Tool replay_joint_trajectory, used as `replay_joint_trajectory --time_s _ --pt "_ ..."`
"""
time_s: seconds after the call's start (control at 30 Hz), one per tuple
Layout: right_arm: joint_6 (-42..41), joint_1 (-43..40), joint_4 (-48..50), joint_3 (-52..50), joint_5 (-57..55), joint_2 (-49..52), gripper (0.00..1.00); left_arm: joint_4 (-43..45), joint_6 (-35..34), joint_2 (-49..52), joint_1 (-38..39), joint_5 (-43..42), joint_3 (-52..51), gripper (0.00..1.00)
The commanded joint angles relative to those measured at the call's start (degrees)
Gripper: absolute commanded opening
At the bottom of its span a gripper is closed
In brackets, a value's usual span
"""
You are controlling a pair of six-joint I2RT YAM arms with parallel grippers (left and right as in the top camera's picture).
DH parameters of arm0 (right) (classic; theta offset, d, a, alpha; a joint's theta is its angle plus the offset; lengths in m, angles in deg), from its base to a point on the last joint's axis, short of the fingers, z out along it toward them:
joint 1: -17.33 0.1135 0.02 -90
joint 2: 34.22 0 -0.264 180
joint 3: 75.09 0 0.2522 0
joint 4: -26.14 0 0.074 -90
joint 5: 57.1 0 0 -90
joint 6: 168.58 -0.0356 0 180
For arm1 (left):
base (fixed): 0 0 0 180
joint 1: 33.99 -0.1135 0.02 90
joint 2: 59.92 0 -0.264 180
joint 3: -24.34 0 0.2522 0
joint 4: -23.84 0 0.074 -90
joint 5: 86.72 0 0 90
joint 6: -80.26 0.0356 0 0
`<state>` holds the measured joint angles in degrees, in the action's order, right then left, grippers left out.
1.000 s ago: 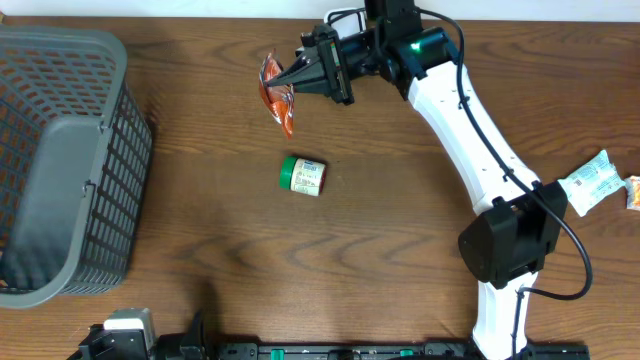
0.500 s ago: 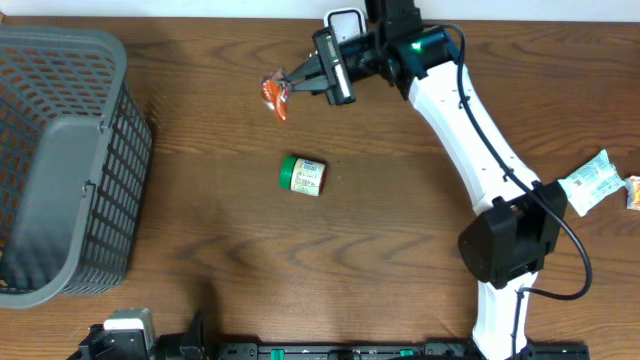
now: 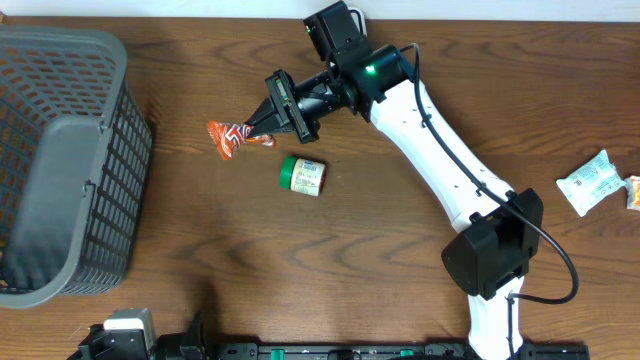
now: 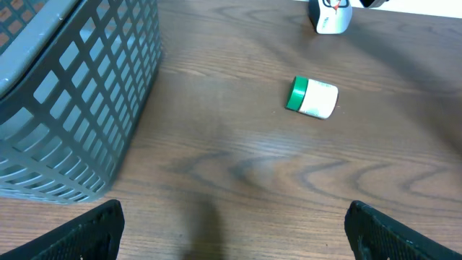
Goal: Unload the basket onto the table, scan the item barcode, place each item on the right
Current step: 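Lower the TOP bar beside the green-capped bottle with the right gripper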
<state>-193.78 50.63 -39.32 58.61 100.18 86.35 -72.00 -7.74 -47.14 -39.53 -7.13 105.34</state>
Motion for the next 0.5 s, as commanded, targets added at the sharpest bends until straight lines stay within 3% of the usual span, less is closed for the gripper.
replay_joint_trajectory --time_s 0.0,0.2,0.33,0.47 --pt "0.8 -0.4 -0.5 0.7 -0.9 -0.7 0.01 0.1 0.9 -0.2 -0.2 -0.5 0.2 0.98" --pt "13.9 -0.1 -0.3 0.7 -8.2 -0.7 0.01 0.1 0.9 -0.2 -0.2 -0.5 0.2 0.98" --pt "39.2 0.3 -0.5 0.7 -24.2 -0.7 0.01 0.1 0.9 -0.2 -0.2 -0.5 0.2 0.98" --pt "60.9 0.4 -0.4 0.7 -30.2 -0.7 0.02 0.1 0.9 -0.2 -0.2 -0.5 0.2 0.98"
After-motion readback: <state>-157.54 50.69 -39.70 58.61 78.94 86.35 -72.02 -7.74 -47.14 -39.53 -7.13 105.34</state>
